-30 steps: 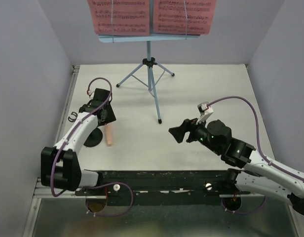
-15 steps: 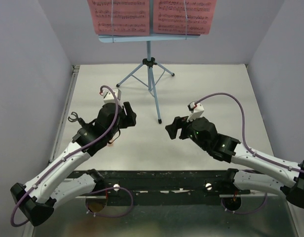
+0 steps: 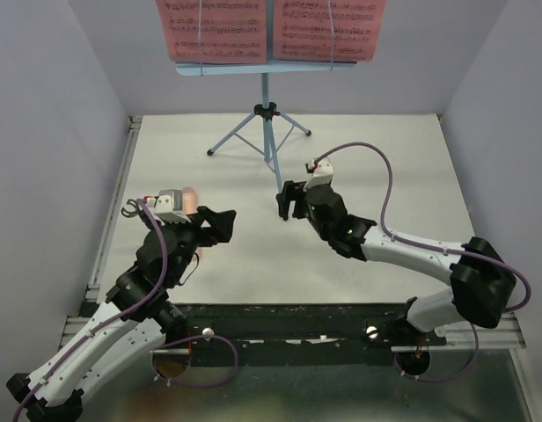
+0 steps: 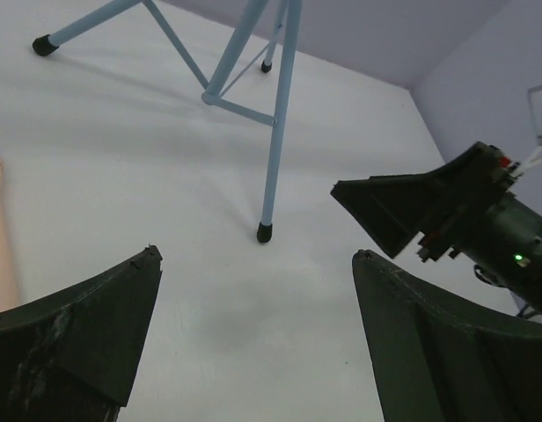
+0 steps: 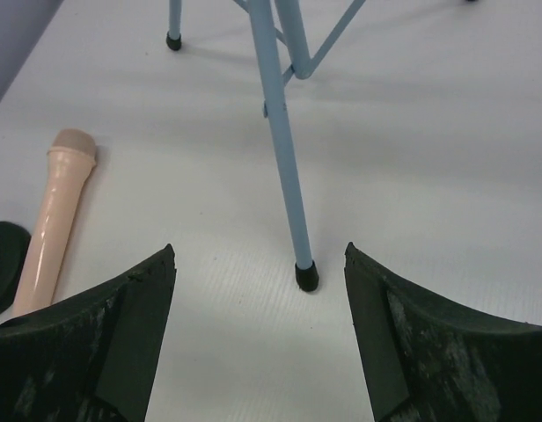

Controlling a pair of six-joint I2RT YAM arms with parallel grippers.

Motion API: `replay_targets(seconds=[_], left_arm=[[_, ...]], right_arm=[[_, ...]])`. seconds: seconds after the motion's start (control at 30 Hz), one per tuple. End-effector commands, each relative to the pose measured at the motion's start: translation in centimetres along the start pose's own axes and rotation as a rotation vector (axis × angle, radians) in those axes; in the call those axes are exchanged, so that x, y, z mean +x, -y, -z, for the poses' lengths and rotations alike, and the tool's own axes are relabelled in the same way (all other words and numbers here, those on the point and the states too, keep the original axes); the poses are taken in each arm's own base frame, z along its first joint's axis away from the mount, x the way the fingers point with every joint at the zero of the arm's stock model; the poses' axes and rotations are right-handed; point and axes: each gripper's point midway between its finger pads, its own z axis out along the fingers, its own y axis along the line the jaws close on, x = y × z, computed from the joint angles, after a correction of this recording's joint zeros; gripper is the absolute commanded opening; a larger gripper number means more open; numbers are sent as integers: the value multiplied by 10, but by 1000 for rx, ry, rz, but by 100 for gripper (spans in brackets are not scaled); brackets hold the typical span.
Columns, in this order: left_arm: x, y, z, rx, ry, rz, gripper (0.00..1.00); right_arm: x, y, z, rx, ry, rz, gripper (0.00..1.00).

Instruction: Pack up the instrument practice props

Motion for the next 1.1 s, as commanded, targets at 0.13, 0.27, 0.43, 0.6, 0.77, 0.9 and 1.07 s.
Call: replay_targets(seconds=[0.13, 0.27, 0.43, 0.6, 0.77, 0.9, 1.07], left_arm=[[-27, 11, 15, 42, 58, 20, 99], [-35, 35, 17, 201, 126, -48, 98], [-47, 76, 17, 409, 194, -103, 98], [-74, 117, 10, 530, 244, -175, 98], [-141, 152, 7, 554, 419, -274, 98], [-186, 200, 8, 691, 439, -301, 98], [-228, 252, 4, 849, 424, -251, 93]], right_arm=[[-50, -1, -29, -23, 147, -50, 80], [-54, 14, -40, -59, 104, -97, 80], [-62, 45, -24, -36, 138, -233, 78], [-88, 69, 30, -54, 258, -302, 77], [-149, 78, 86, -118, 429, -296, 77], [-187, 78, 120, -128, 542, -268, 77], [-223, 70, 146, -158, 623, -250, 75]])
